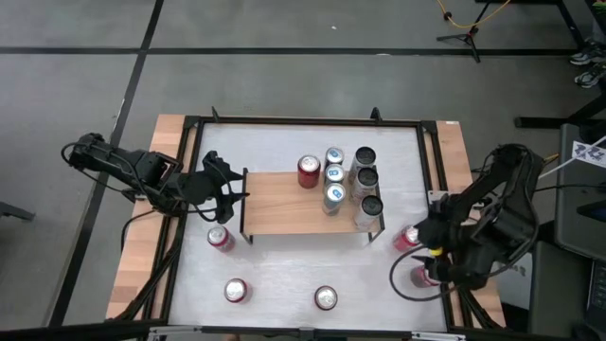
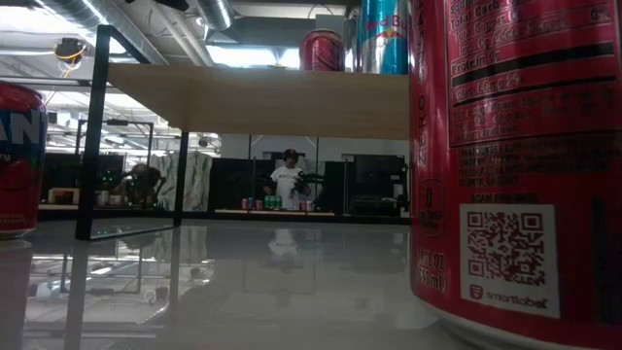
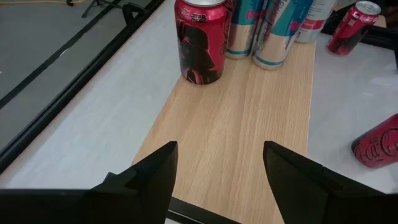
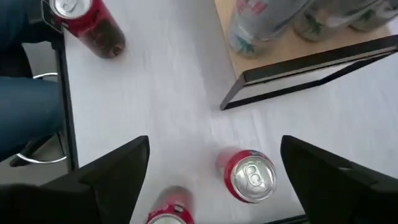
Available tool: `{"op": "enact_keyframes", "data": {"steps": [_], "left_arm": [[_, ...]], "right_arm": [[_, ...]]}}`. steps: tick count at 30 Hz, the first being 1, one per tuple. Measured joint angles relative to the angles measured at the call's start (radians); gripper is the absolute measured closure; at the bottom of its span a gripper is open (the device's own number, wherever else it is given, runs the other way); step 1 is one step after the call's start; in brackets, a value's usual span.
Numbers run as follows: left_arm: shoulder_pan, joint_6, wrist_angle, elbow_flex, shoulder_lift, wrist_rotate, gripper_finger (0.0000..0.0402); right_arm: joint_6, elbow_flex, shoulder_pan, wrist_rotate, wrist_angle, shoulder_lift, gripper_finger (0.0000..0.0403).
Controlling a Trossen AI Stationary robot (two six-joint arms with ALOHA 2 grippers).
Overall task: Place canned beverage on shelf
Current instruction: Put the top right red soda can on the shelf
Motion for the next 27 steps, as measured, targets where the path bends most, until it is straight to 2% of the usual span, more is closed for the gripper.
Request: {"op": "enact_keyframes", "data": {"steps": [17, 27], "left_arm": [[0.0, 0.0, 0.0, 0.0, 0.0, 0.0, 0.0172], [0.0, 0.001, 0.0, 0.0, 0.0, 0.0, 0.0172]], "right_arm": [[-0.003, -0.276, 0.0, -0.086, 0.005, -0.01, 0.0049], [-0.004, -0.464, 0.0, -0.105, 0.153, -0.129, 0.0049]]}}
